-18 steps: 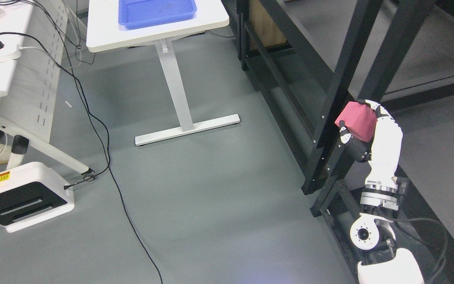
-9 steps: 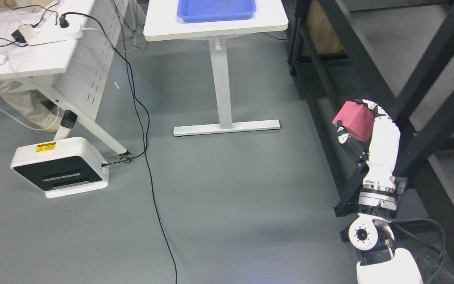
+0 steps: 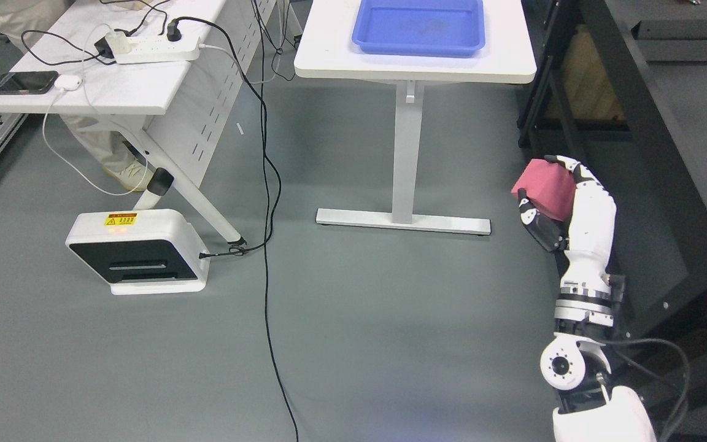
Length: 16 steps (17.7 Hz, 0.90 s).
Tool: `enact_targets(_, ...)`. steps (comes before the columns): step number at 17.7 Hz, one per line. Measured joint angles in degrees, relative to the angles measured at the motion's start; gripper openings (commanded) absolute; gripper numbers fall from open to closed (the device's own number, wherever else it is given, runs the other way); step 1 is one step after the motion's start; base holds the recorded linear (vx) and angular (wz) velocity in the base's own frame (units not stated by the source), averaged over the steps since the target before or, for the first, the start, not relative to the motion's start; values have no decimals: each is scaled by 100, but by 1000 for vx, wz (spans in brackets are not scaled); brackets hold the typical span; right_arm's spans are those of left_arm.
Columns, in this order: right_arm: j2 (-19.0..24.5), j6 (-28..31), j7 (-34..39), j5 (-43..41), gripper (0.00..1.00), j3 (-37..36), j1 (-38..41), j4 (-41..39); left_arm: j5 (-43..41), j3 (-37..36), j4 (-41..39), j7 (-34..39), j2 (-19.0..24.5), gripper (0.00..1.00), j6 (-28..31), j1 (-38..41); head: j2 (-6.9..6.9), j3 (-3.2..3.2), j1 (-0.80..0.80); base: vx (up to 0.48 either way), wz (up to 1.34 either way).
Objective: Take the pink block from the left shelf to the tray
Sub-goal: 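Turn toward the white table carrying the cube to the blue tray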
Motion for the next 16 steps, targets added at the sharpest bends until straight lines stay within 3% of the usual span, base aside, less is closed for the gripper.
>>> enact_targets(16,0,9,66,625,3,292,0,-1,0,-1,0,0,0,100,1,0,0,0,0,288,-10)
